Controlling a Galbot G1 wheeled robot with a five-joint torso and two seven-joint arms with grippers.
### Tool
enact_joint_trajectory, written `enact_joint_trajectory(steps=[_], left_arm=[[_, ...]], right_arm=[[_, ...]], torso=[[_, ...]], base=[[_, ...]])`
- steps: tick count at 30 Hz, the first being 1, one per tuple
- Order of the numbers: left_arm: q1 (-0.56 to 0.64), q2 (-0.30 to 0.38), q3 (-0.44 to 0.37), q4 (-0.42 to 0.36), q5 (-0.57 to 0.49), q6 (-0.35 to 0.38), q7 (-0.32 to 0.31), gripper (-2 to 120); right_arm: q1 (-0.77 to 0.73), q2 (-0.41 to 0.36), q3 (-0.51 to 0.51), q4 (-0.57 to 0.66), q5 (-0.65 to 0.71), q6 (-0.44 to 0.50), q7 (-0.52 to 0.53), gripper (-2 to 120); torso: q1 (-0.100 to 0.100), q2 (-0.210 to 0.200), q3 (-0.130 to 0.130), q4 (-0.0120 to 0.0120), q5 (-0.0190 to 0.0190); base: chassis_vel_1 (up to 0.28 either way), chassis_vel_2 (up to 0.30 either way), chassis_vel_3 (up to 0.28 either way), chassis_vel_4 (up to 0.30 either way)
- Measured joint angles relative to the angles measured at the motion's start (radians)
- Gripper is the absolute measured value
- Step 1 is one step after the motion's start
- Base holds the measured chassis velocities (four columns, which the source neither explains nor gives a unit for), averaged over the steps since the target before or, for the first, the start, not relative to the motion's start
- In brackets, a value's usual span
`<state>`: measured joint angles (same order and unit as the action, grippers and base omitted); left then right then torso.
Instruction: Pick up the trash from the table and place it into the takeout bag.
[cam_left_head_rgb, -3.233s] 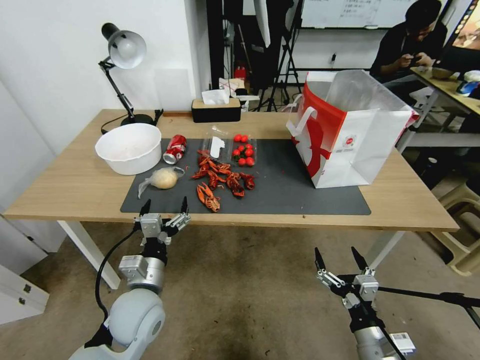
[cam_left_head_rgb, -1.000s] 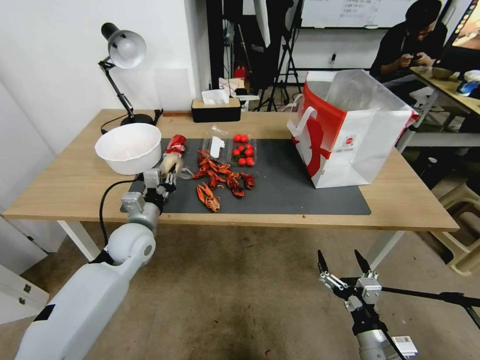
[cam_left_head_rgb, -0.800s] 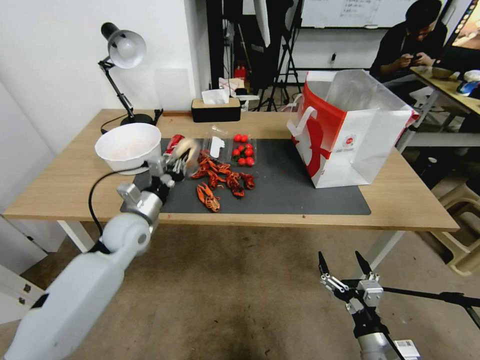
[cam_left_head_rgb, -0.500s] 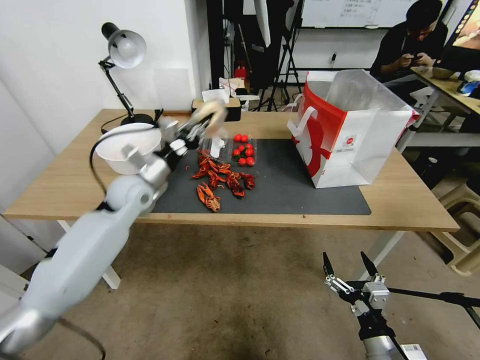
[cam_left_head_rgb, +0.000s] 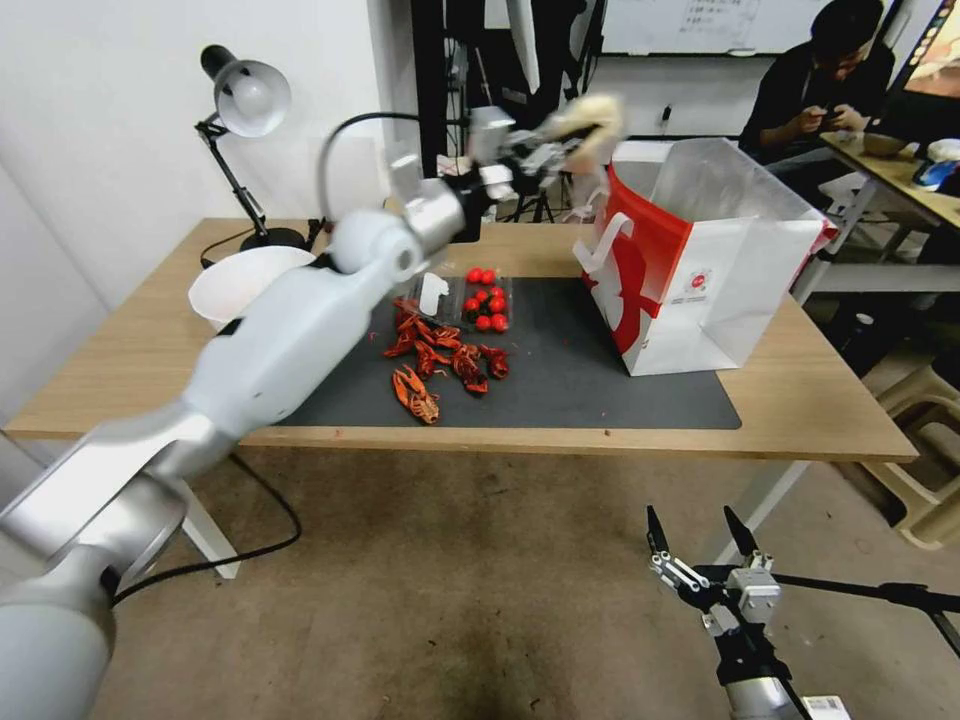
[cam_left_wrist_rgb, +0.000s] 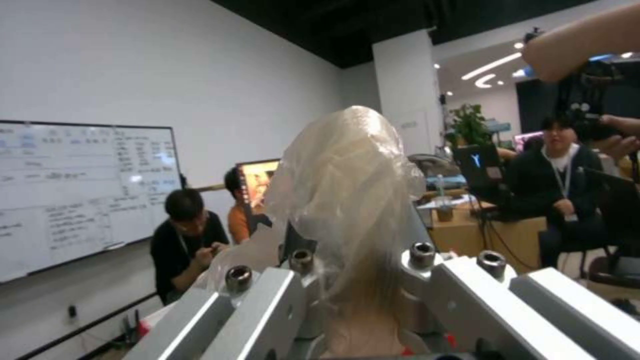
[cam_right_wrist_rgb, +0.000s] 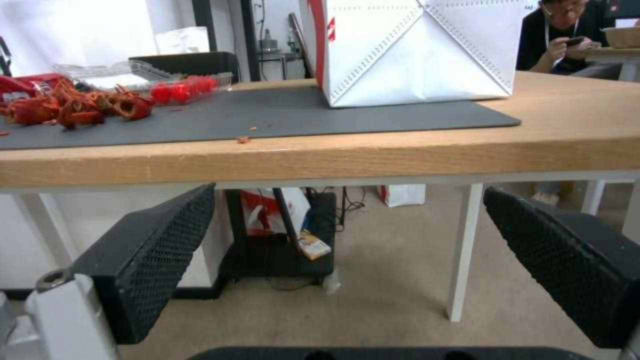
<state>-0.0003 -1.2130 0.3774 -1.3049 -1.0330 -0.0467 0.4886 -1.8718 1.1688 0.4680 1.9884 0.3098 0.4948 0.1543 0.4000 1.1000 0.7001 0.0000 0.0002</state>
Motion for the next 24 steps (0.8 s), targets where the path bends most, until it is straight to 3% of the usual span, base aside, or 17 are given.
enact_joint_trajectory(steps=[7,14,24], left_arm=[[-0.1,-0.105,0.119,0.118,0.005,-0.001,-0.012,7],[-0.19,-0.213,0.179,0.246,0.017,-0.009,-0.033,6],[-0.24,-0.269,0.241,0.333,0.071,-0.023,-0.034,6]], right_arm=[[-0.018,0.012,0.01,-0.004,-0.008,0.02,-0.006,100],[-0.024,0.026,0.011,-0.008,-0.014,0.035,-0.009,100],[-0.028,0.031,0.016,-0.008,-0.015,0.043,-0.01,100]], torso=[[0.0,0.0,0.0,0.0,-0.0001],[0.0,0.0,0.0,0.0,0.0],[0.0,0.0,0.0,0.0001,-0.0001]], base=[[0.0,0.0,0.0,0.0],[0.0,0.0,0.0,0.0],[0.0,0.0,0.0,0.0]])
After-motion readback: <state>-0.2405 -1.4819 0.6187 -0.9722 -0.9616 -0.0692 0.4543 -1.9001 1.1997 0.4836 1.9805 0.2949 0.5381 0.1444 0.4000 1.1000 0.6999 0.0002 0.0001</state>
